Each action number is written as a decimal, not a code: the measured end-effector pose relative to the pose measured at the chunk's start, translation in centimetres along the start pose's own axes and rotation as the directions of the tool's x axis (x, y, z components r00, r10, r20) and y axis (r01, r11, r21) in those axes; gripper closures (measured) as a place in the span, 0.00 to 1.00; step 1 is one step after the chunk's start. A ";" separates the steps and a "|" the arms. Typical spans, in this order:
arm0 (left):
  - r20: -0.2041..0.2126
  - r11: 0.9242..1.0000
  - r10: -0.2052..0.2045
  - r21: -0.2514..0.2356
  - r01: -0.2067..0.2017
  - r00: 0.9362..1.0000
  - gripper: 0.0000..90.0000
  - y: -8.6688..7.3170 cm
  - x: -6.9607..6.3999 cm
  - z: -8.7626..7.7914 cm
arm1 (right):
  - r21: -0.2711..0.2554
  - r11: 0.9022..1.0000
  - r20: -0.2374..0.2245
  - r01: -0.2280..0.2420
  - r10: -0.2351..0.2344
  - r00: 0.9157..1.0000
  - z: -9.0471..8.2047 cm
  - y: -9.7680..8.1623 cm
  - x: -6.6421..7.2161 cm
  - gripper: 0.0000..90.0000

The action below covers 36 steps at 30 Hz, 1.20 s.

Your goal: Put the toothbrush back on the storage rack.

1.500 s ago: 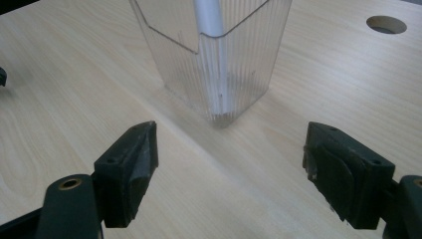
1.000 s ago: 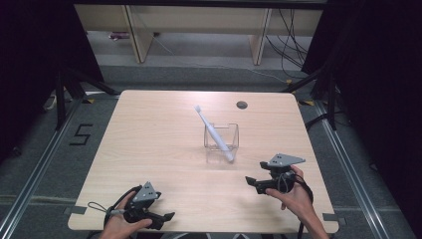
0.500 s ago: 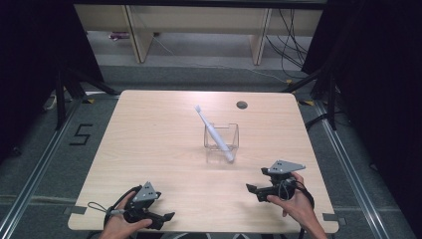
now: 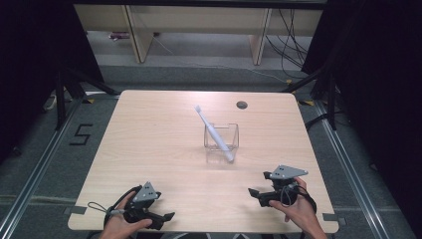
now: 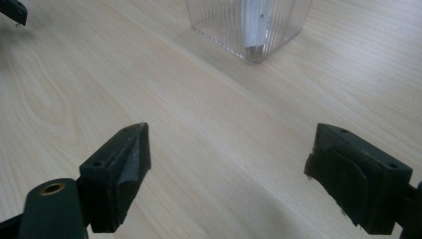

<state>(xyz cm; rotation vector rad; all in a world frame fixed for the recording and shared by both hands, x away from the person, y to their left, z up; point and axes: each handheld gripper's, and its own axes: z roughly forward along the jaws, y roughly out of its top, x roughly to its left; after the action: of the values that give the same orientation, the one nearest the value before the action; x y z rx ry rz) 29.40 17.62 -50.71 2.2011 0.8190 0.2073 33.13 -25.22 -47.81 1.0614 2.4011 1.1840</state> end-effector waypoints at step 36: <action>-0.002 1.000 0.000 0.001 0.000 1.000 0.17 0.0 0.0 0.0 | 0.077 0.997 -0.008 0.017 -0.017 1.000 -1.4 -2.7 0.9 0.18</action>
<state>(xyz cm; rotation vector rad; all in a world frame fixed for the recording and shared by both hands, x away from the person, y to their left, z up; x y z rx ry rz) 29.41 17.62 -50.73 2.2021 0.8207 0.2091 30.47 -26.51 -48.87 1.0584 2.4749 1.1000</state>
